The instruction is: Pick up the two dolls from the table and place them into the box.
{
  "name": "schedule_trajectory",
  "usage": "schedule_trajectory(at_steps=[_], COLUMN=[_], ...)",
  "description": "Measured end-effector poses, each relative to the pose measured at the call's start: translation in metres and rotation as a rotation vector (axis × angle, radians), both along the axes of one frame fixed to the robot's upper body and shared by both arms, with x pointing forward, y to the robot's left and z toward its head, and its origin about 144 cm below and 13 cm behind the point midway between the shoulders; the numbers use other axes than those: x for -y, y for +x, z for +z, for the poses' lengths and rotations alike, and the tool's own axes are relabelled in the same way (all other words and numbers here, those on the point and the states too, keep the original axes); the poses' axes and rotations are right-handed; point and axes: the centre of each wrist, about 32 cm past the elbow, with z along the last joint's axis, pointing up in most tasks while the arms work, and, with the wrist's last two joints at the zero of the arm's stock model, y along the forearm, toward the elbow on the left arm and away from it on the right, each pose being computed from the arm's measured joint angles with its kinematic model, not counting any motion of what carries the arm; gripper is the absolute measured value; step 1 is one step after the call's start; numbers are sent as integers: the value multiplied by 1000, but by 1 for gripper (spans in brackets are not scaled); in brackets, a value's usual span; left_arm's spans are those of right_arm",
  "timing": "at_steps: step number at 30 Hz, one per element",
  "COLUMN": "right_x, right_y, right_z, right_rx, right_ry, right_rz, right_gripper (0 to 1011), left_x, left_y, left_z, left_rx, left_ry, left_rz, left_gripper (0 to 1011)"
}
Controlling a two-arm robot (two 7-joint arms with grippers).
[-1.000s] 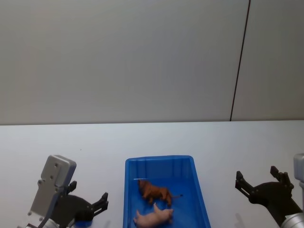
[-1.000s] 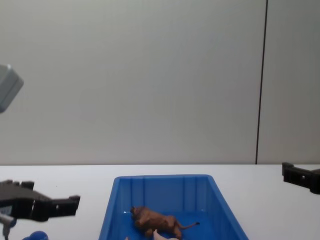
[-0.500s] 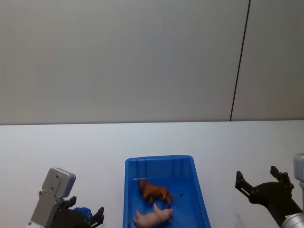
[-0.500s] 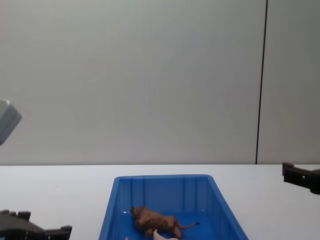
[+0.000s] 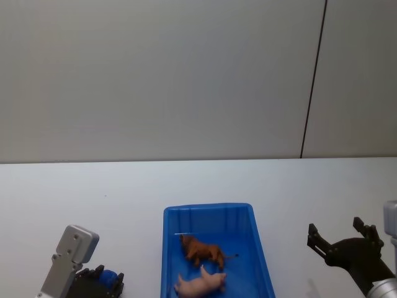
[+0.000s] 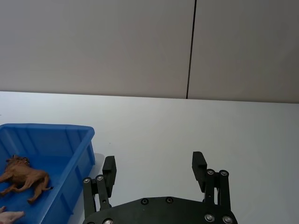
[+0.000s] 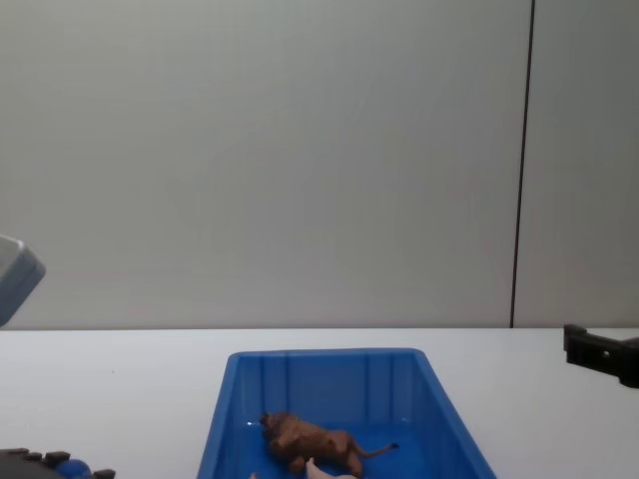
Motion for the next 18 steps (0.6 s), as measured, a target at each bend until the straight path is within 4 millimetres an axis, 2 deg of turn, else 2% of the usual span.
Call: schedule_trajectory(at_steps=[2,5,18], right_x=[0,0,0], right_y=[0,0,0], right_z=[0,0,0], right_rx=[0,0,0], right_ry=[0,0,0], right_rz=[0,0,0], right_gripper=[1001,1001,1001], left_x=[-1,-1,-1], left_y=[0,1,3], left_z=[-1,-1,6], left_rx=[2,9,70], left_ry=[2,5,6], left_rz=[0,1,-10], left_gripper=[425,374,272])
